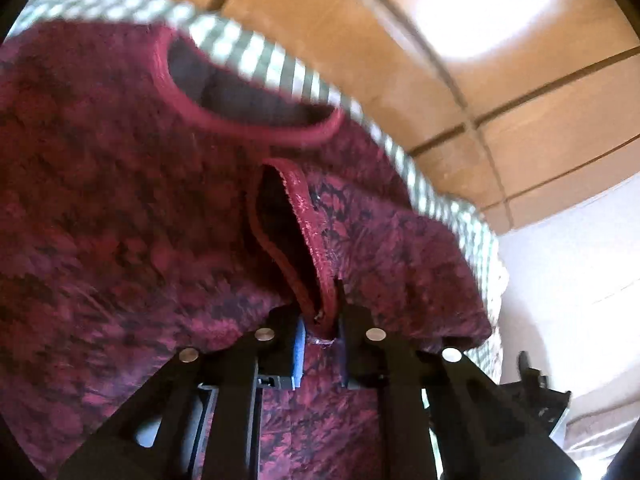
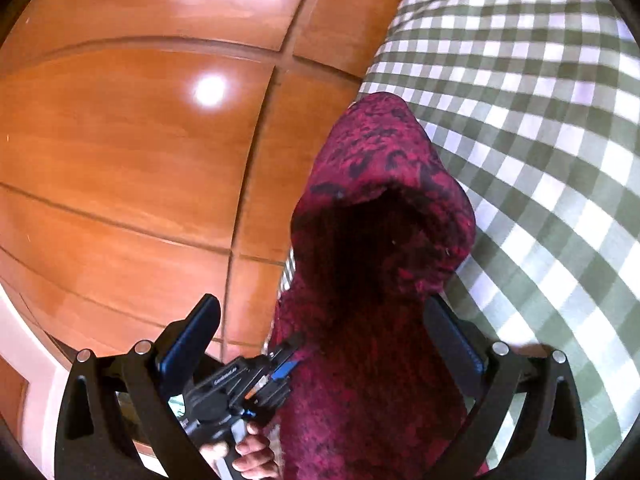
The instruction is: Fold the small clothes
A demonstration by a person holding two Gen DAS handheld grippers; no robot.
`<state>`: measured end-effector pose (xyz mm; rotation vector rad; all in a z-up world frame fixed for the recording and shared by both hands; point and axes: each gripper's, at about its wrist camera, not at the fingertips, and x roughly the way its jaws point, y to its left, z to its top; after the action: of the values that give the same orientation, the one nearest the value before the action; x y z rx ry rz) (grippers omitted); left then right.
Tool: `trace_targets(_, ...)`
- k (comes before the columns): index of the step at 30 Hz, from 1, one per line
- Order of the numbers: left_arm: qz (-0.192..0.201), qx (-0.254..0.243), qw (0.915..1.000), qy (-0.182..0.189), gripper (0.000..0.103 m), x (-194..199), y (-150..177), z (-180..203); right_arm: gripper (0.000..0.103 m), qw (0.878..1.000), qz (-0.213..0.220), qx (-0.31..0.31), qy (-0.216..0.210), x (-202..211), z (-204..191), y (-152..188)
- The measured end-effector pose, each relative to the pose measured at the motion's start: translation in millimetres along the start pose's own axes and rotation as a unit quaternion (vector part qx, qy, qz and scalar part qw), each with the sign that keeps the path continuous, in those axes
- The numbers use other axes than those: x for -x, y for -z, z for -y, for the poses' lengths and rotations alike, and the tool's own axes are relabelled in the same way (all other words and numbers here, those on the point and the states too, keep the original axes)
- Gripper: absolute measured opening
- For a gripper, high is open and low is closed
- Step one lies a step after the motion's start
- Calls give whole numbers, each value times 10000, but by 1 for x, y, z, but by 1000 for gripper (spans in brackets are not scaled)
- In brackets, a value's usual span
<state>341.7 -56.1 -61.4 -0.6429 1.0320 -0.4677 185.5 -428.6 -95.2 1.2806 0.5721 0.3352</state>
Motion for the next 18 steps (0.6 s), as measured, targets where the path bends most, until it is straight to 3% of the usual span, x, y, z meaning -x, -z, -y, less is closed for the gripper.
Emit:
trace_targets(4, 597, 15, 9981, 126, 10, 45, -11, -6, 101, 9983, 75, -459, -363, 1, 8, -2)
trace_targets(8, 813, -59, 9966, 116, 10, 76, -16, -15, 101, 9948, -93, -772, -652, -12, 11, 2)
trace_targets(12, 1011, -210, 9946, 63, 10, 102, -15, -21, 101, 9959, 29, -782, -454, -24, 6, 0)
trace_targets(16, 1245, -160, 9911, -432, 10, 124, -13, -47, 101, 9968, 380, -702, -45, -17, 8, -10)
trace_targets(18, 1119, -84, 9913, -692, 10, 120, -10, -65, 101, 9982, 259, -514, 149, -23, 8, -9)
